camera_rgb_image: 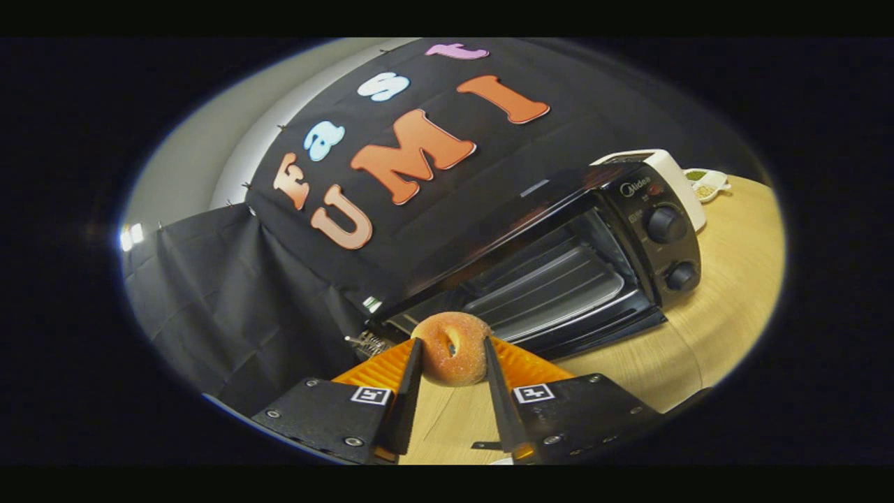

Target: Open the toaster oven, put the food inside, and close the toaster oven door.

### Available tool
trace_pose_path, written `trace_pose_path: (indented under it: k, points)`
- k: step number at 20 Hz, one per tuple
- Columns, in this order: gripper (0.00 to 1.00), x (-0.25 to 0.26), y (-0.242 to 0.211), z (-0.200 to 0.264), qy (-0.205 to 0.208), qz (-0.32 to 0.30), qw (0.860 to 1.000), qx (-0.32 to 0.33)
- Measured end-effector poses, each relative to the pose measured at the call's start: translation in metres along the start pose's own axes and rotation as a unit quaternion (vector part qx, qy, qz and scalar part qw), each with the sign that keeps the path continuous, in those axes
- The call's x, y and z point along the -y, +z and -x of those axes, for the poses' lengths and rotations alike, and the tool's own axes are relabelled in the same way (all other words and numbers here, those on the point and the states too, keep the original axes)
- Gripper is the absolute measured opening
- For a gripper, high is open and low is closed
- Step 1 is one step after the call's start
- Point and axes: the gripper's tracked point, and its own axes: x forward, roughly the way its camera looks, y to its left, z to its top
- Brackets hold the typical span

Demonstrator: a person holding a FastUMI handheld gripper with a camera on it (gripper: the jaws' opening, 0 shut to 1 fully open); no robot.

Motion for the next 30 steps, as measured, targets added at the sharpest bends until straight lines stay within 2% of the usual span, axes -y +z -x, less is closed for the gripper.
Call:
trace_pose_path:
  k: [6,11,15,19,22,23,27,30]
  points:
    - [0.49,0.011,0.012,-0.030,-0.022,-0.027,0.999,0.008]
    - [0.49,0.016,0.002,-0.050,-0.042,-0.050,0.998,-0.002]
    - [0.50,0.019,0.004,-0.062,-0.064,-0.018,0.998,0.012]
    - [0.62,0.025,0.009,-0.071,-0.089,0.019,0.995,0.028]
    - [0.69,0.034,0.009,-0.074,-0.115,0.072,0.990,0.027]
    - [0.75,0.035,0.008,-0.074,-0.120,0.084,0.989,0.024]
    - [0.86,0.028,0.015,-0.065,-0.116,0.111,0.986,0.034]
    - [0.87,0.023,0.010,-0.048,-0.111,0.135,0.984,0.021]
